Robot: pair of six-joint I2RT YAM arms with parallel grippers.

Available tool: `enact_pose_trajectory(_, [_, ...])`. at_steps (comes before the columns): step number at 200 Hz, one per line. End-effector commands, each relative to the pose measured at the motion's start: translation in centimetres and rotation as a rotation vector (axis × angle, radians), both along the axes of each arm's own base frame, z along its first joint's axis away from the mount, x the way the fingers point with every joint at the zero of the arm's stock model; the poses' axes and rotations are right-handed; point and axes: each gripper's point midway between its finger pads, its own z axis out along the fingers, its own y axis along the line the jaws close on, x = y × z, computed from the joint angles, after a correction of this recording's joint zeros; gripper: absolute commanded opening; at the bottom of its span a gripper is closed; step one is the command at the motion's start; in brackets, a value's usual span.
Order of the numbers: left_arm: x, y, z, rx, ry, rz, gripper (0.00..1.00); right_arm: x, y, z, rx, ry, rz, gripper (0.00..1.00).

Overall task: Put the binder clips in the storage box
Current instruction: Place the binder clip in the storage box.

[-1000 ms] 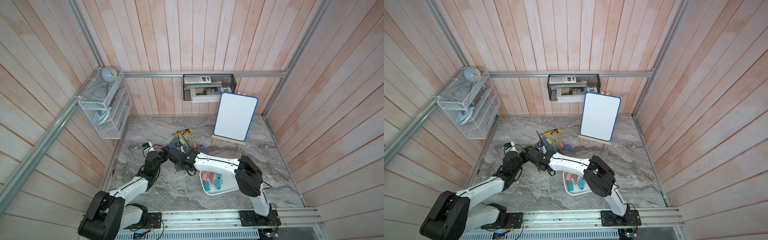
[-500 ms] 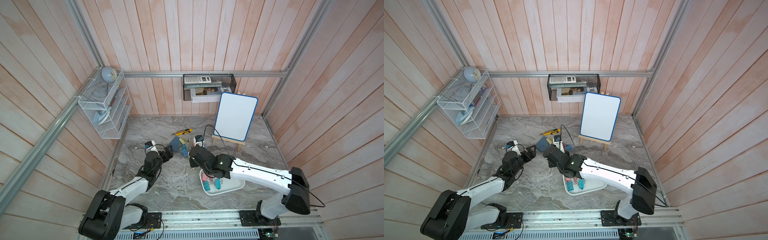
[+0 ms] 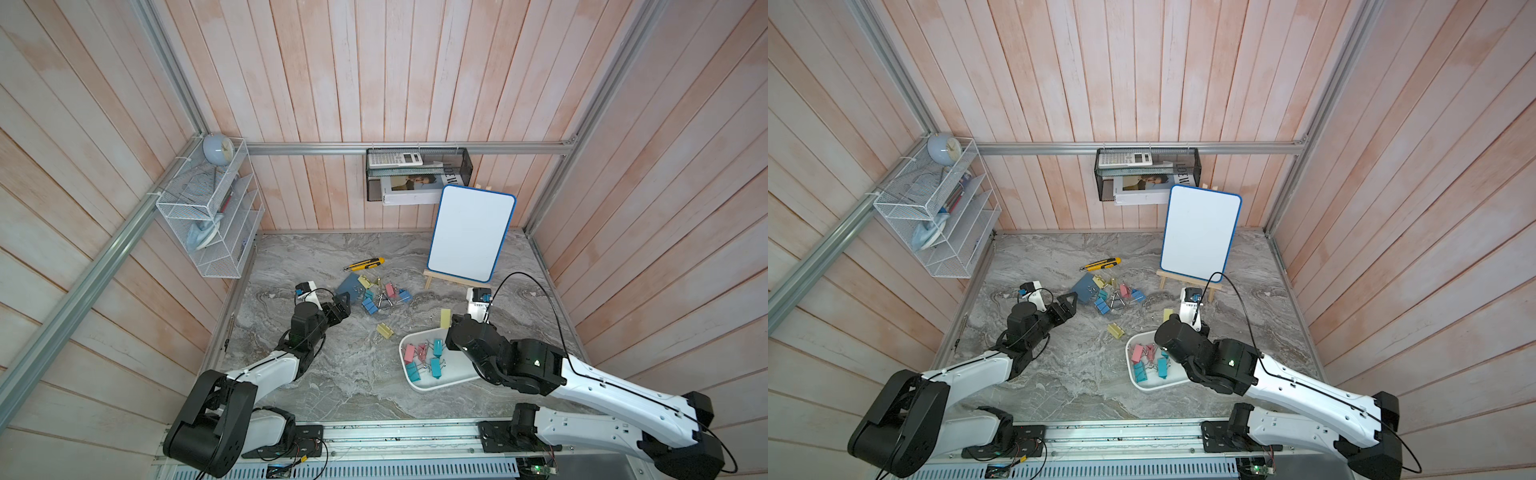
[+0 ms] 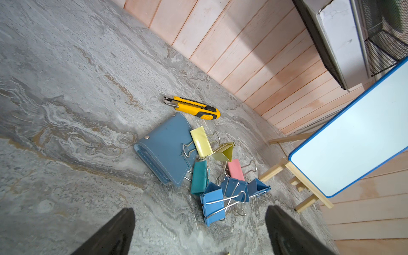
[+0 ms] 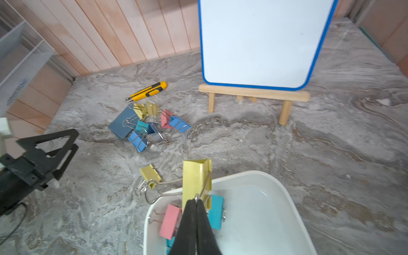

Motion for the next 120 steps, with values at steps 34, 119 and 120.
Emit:
enact_pose_trajectory(34, [0.4,-0.5,0.4,-0.015,-0.019,-0.024,0.98,-0.2,-4.4,-5.9,0.0,0.123,-0.132,0.0])
enact_pose_trajectory(119, [0.6,-0.5,0.4,-0.01,-0.019,-0.02,0.98,0.7,-3.2,-12.7,0.101,0.246,-0.166,0.0])
enact_pose_trajectory(120, [0.6,-0.5,0.3,-0.01,-0.017,-0.02,0.98,0.7,-3.2,-12.8,0.101,0.248,-0.166,0.0])
